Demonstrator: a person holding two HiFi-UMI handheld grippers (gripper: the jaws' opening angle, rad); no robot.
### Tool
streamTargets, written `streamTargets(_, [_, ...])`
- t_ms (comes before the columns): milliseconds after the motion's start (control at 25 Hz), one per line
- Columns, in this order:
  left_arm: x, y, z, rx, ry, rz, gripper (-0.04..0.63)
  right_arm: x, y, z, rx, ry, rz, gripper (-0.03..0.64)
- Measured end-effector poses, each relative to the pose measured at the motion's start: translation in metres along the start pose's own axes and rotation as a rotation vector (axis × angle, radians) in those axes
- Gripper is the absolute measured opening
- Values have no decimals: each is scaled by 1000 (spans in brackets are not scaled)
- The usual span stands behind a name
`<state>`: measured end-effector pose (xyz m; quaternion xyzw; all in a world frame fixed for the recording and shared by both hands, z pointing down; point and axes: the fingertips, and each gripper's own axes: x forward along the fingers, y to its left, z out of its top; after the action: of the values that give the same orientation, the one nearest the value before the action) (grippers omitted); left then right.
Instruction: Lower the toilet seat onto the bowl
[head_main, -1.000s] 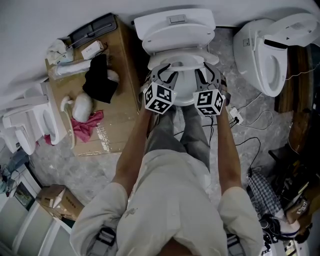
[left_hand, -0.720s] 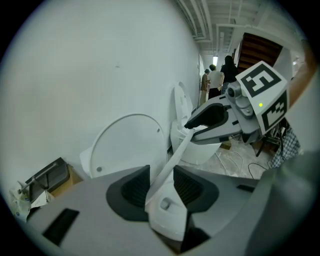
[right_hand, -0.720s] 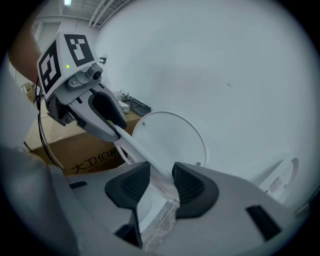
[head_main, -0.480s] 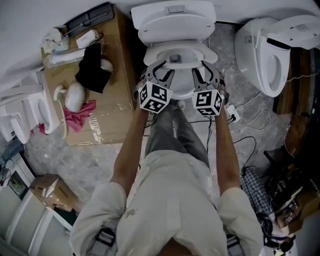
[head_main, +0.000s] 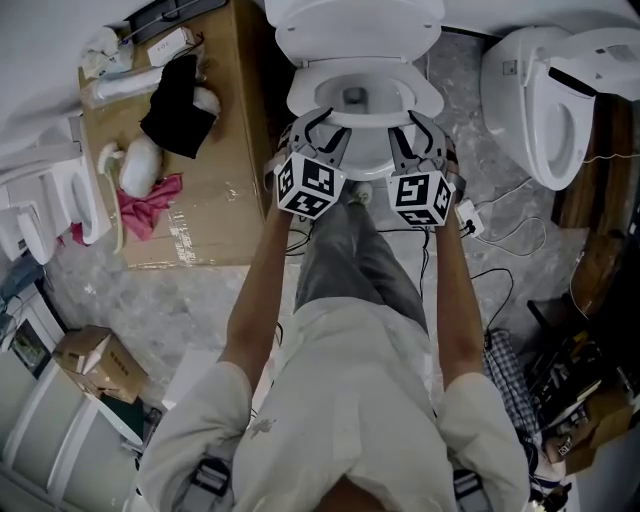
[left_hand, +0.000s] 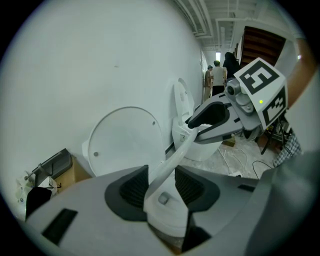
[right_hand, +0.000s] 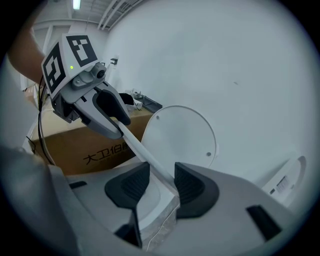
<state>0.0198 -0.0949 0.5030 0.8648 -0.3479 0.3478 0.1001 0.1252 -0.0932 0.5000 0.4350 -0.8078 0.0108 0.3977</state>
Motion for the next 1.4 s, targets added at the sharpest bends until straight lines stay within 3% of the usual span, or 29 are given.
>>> streamTargets(1400, [-4, -64, -71, 59, 85, -16, 190, -19, 67, -68, -2, 56, 61, 184])
